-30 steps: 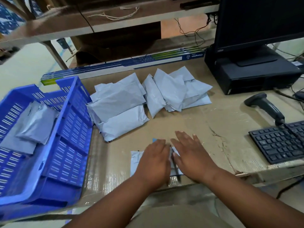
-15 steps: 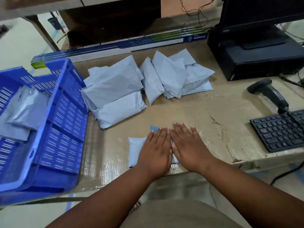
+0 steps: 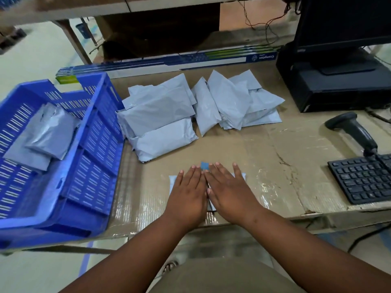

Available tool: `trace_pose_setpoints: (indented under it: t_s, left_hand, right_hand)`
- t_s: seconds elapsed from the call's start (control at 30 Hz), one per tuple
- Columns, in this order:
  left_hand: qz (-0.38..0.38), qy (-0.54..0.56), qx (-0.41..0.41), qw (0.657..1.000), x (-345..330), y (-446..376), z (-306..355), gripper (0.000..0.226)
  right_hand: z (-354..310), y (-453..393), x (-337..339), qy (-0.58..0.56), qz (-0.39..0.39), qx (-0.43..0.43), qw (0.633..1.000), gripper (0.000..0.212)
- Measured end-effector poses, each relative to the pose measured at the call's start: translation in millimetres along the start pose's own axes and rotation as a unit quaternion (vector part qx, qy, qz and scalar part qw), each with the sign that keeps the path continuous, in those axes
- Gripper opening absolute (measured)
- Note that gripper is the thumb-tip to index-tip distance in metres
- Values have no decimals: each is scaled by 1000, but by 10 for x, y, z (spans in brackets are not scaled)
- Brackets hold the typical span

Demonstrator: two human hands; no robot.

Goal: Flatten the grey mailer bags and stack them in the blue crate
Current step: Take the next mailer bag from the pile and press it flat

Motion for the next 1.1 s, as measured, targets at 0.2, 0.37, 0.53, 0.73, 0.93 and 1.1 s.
trace_pose_setpoints:
  t_s: [0.2,0.37,0.53,0.73,0.93,1.1]
  left_hand:
    - [16,30,5,999,-29,52,-46,59]
    - [14,55,1,998,-101,25,-92,59]
    - [3,47,-13,999,-98,111,-168,62]
    - [-17,14,40,999,-5,548,-460,70]
    - [-59,-17,34,998,-105,923,-501,82]
    - [-59,-13,43,997,-164,945,-496,80]
  right_hand:
    - [-2,12,-69,15,17,-5,1000,60]
    - [18,-14,-94,12,4,-7,1000,62]
    - [26,-22,-120,11,-14,-21,1000,61]
    - [-218,58,-31,23,-9,26,999,64]
    - [-537,241,-275,40,-27,51,998,78]
    - [-485,226,-379,33,-43,49,997,77]
Point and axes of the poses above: each hand's wrist, its own y-axis away from the middle knuckle, its own x-axis out of the back of the hand, z = x × y, the point moved 9 cm from there along -y, towards the middle knuckle, and after that the axes turned 14 degrees about -y, right-handed, at the moved point
